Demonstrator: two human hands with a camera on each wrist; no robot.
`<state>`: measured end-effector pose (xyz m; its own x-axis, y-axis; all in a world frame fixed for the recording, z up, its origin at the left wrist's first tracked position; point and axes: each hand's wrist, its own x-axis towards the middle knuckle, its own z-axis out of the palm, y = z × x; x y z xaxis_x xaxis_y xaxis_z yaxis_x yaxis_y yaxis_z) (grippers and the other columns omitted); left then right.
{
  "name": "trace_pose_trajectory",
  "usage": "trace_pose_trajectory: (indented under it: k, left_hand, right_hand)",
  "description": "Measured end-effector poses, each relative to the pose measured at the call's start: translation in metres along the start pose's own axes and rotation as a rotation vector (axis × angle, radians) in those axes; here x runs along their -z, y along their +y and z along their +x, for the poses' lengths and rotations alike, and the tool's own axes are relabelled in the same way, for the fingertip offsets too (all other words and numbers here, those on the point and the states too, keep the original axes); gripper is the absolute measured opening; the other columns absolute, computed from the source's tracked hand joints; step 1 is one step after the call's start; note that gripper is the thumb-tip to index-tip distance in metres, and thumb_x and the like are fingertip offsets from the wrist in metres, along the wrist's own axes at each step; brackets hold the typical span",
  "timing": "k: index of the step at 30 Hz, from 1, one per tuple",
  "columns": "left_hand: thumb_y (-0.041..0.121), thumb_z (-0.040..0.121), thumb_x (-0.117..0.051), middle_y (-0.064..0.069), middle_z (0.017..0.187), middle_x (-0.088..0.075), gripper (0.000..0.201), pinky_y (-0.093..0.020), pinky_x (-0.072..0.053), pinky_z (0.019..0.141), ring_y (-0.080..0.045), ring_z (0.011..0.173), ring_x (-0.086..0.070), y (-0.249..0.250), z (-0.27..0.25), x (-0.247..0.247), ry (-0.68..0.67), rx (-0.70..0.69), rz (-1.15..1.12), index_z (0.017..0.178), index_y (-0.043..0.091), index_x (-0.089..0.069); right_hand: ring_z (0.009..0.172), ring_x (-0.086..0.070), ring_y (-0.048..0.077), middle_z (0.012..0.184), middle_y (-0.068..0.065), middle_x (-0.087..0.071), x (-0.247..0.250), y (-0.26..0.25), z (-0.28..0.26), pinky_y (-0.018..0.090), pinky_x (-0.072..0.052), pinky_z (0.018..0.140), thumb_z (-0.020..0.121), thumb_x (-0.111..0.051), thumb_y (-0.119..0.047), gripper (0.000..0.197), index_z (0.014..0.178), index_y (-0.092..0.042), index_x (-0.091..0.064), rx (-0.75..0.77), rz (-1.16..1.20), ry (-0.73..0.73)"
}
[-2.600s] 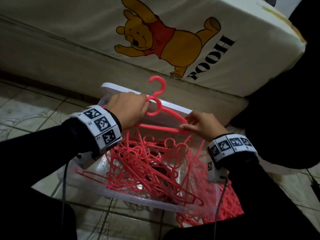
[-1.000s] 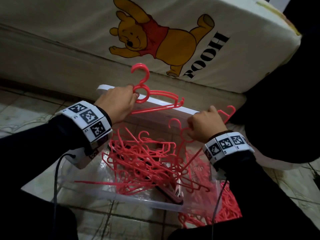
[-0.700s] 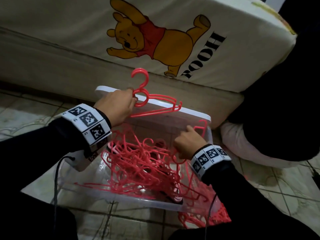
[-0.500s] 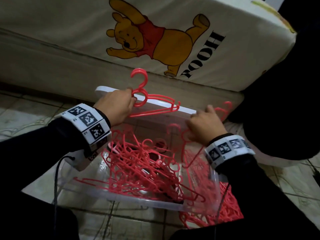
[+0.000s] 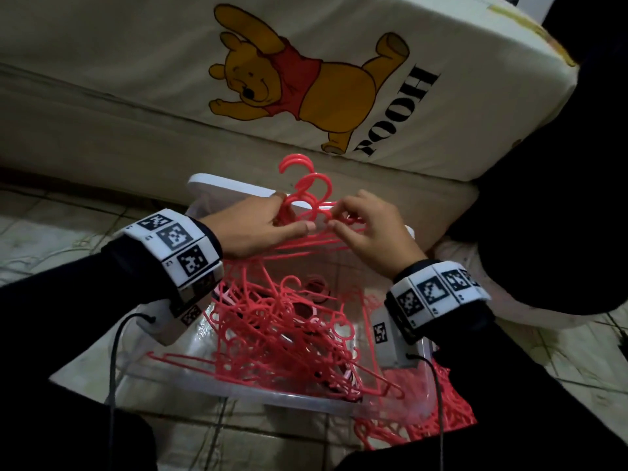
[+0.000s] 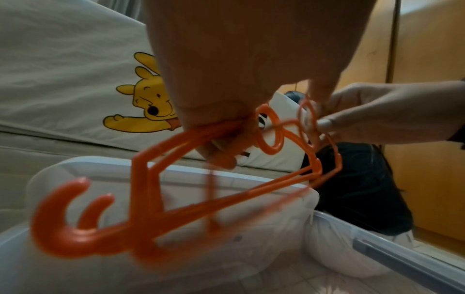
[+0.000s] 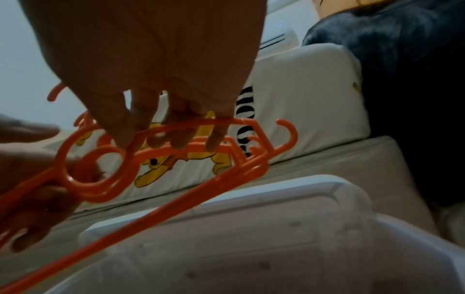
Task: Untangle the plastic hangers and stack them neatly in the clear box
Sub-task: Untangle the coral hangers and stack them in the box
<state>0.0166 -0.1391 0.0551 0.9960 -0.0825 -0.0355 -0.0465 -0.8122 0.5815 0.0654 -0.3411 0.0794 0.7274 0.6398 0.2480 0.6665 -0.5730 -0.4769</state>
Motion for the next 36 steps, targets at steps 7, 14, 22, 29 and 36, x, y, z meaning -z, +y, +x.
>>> trace_pose_trajectory:
  k: [7,14,22,29,36]
  left_hand:
    - [0.043,0.096,-0.04,-0.01,0.093,-0.063,0.025,-0.035,-0.039,0.065,-0.032,0.088,-0.059,-0.005,-0.002,0.004,0.176,0.007,0.231,0.098,0.018,-0.048]
    - [0.039,0.092,-0.045,-0.002,0.073,-0.056,0.019,-0.038,-0.031,0.083,-0.029,0.087,-0.059,-0.013,-0.001,0.012,0.345,0.073,0.505,0.081,0.024,-0.048]
    - [0.038,0.096,-0.04,-0.013,0.092,-0.066,0.02,-0.039,-0.038,0.075,-0.035,0.091,-0.059,-0.013,-0.003,0.011,0.303,0.075,0.46,0.085,0.02,-0.04]
    - [0.039,0.096,-0.039,-0.014,0.096,-0.064,0.02,-0.035,-0.033,0.066,-0.036,0.092,-0.058,-0.014,-0.004,0.015,0.306,0.146,0.4,0.087,0.021,-0.041]
    - [0.042,0.097,-0.037,-0.013,0.089,-0.064,0.024,-0.035,-0.033,0.065,-0.035,0.084,-0.06,-0.013,-0.003,0.022,0.356,0.159,0.361,0.09,0.021,-0.046]
  right_hand:
    - [0.095,-0.051,0.019,0.099,0.005,-0.057,-0.012,-0.004,0.006,0.031,-0.041,0.082,0.08,-0.071,-0.018,0.02,0.095,-0.011,-0.06,-0.042,-0.036,0.182]
    - [0.089,-0.061,0.026,0.092,0.004,-0.066,-0.039,0.02,-0.007,0.033,-0.049,0.073,0.085,-0.058,-0.026,0.007,0.088,-0.02,-0.06,-0.107,-0.346,-0.405]
    - [0.08,-0.067,0.033,0.089,0.011,-0.067,-0.12,0.041,-0.049,0.031,-0.047,0.063,0.075,-0.066,-0.031,0.03,0.098,-0.013,-0.061,-0.084,-0.484,-0.866]
    - [0.093,-0.064,0.034,0.102,0.017,-0.066,-0.1,0.03,-0.026,0.03,-0.038,0.069,0.085,-0.055,-0.025,0.023,0.102,-0.013,-0.065,-0.115,-0.411,-0.827]
    - [0.102,-0.061,0.03,0.11,0.01,-0.065,-0.037,0.022,-0.005,0.031,-0.041,0.075,0.089,-0.051,-0.027,0.023,0.107,-0.024,-0.065,-0.136,-0.495,-0.6]
